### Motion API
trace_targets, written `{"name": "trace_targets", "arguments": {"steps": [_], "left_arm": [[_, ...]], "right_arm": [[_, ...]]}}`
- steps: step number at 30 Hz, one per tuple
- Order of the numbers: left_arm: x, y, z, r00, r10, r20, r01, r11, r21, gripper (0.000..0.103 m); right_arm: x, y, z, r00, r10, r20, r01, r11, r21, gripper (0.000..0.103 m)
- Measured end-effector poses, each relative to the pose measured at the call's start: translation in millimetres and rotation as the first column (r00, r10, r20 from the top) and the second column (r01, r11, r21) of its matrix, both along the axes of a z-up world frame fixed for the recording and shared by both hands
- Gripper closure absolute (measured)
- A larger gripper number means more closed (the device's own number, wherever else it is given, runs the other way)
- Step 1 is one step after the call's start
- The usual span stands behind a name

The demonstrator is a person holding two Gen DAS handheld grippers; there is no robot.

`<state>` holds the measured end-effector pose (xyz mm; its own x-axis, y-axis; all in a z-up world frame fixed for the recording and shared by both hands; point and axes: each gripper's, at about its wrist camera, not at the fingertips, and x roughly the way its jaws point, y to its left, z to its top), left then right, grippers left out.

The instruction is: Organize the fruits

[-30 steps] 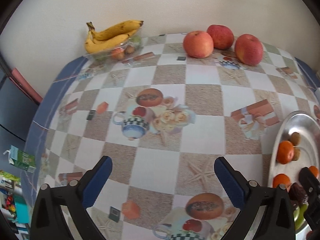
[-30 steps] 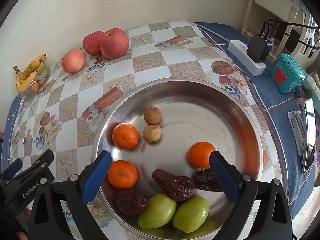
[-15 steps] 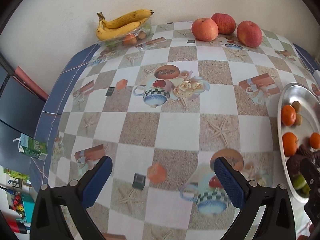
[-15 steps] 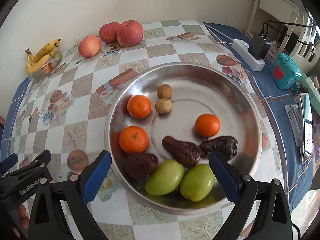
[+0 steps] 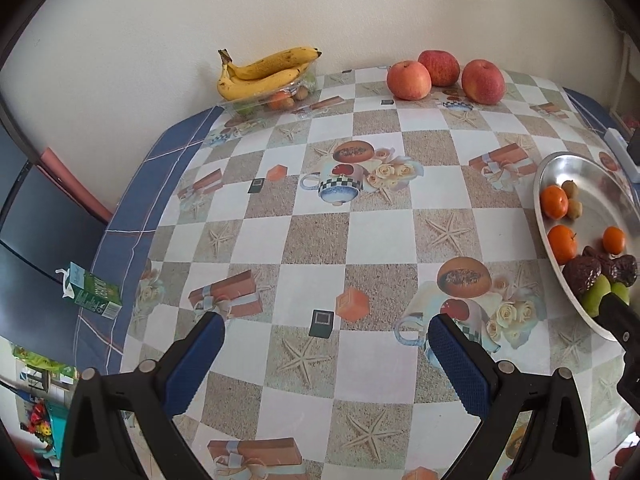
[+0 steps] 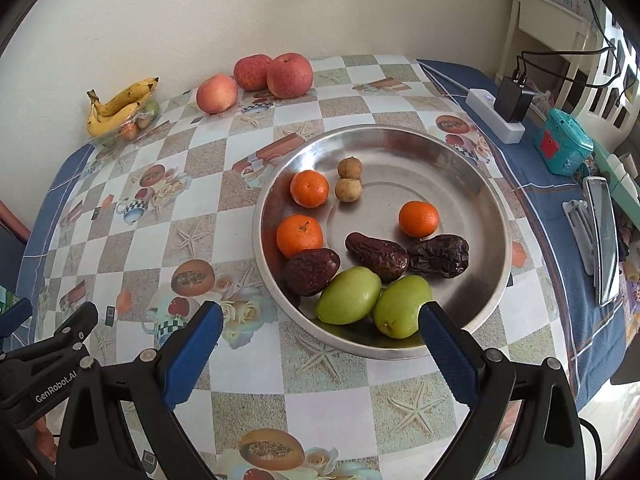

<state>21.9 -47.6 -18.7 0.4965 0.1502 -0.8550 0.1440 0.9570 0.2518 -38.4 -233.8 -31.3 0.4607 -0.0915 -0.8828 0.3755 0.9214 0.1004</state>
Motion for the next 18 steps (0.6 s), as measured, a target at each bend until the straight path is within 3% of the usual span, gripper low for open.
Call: {"name": "trace_targets", "arguments": {"steps": [18], "left_arm": [[1.7,1.7,-2.4,0.999,0.013,-0.035,-0.014,0.999,-0.031,0.000]], "right_arm": [[3.9,0.9,-4.8,1.000,0.018,-0.023,-0.018,1.000,-0.023,0.005]]}}
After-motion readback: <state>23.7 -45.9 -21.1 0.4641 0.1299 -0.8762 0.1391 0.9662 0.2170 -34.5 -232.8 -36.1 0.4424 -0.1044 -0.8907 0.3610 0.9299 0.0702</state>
